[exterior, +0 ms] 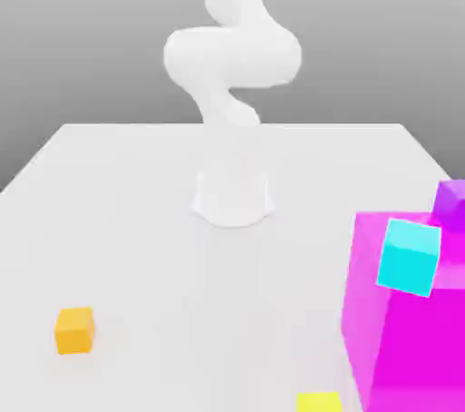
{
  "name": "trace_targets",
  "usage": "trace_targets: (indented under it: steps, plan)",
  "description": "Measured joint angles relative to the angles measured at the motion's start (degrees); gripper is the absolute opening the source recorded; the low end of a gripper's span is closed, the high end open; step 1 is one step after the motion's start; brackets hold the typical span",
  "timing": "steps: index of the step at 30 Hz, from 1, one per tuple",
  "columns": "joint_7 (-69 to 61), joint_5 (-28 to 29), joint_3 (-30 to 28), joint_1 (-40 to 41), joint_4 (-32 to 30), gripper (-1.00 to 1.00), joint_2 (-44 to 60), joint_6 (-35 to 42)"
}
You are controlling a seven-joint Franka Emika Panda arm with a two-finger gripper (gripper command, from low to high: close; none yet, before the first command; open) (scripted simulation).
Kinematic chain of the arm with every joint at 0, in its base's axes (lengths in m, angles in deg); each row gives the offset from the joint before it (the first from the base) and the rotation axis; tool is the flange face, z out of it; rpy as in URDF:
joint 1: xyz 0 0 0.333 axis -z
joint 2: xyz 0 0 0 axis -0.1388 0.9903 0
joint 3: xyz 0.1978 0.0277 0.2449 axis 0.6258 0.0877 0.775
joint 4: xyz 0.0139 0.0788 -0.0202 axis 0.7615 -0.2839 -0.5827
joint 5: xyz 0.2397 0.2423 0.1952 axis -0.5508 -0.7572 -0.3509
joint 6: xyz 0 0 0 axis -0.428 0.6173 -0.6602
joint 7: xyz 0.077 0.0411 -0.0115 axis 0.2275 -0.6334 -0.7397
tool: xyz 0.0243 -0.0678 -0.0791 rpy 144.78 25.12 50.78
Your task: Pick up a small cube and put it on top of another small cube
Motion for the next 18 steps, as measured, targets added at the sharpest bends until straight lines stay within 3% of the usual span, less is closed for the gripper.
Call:
trace_targets:
  steps: [11, 18]
  plan:
    - [20.5, 1.8, 0.0, 11.9, -6.2, 0.0, 21.1, -10.3]
    - [35.7, 2.0, -3.1, 19.1, -11.1, 0.0, 37.7, -18.3]
